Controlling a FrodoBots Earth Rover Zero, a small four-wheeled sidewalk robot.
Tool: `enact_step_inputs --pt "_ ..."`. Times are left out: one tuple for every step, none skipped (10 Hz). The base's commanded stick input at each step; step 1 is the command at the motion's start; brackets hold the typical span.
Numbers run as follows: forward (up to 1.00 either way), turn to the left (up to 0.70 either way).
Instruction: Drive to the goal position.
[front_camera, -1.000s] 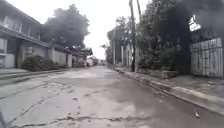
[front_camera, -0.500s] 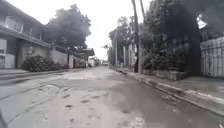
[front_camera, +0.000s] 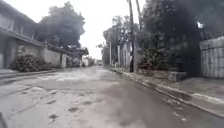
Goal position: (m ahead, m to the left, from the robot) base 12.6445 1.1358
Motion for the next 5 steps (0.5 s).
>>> enact_step_inputs --pt "0.7 0.0" --pt "0.7 0.0" --pt "0.7 0.0" --pt "0.7 0.0" --pt "0.7 0.0"
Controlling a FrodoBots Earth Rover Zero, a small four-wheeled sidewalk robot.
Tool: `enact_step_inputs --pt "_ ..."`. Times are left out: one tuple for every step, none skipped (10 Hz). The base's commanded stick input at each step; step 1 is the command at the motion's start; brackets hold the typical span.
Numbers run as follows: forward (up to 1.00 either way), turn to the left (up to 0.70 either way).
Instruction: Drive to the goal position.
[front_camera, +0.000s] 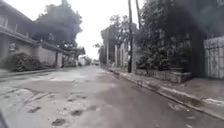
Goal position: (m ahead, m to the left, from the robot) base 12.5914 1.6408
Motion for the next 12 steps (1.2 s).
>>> enact_step_inputs --pt "0.7 0.0" --pt "0.7 0.0" --pt "0.7 0.0" --pt "0.7 0.0" --pt "0.7 0.0" --pt "0.7 0.0" --pt "0.7 0.0" --pt "0.7 0.0" --pt "0.7 0.0" --pt "0.7 0.0" --pt "0.7 0.0" --pt "0.7 0.0"
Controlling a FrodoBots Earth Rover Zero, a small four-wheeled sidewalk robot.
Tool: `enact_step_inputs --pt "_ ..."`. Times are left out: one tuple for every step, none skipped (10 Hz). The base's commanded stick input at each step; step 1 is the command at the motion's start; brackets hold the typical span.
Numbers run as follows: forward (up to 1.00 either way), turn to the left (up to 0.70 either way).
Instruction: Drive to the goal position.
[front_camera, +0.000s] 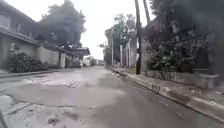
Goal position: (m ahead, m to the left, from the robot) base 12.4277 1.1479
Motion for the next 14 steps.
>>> enact_step_inputs --pt "0.7 0.0" --pt "0.7 0.0" --pt "0.7 0.0" --pt "0.7 0.0" --pt "0.7 0.0" --pt "0.7 0.0" --pt "0.7 0.0" --pt "0.7 0.0" --pt "0.7 0.0" --pt "0.7 0.0" --pt "0.7 0.0" --pt "0.7 0.0" --pt "0.7 0.0" --pt "0.7 0.0"
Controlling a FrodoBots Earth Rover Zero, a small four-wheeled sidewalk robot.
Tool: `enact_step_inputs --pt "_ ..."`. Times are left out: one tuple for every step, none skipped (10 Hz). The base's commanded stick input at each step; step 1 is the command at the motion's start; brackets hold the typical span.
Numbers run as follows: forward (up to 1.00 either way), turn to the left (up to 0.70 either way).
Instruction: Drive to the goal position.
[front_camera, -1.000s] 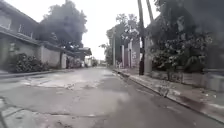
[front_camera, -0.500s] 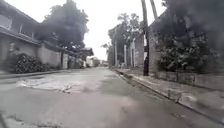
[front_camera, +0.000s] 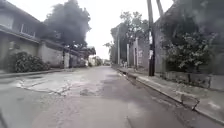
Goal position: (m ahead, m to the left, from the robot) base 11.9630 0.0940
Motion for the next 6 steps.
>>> enact_step_inputs --pt "0.7 -0.02" --pt "0.7 -0.1" --pt "0.7 -0.31" --pt "0.7 -0.35" --pt "0.7 -0.35" --pt "0.7 -0.11"
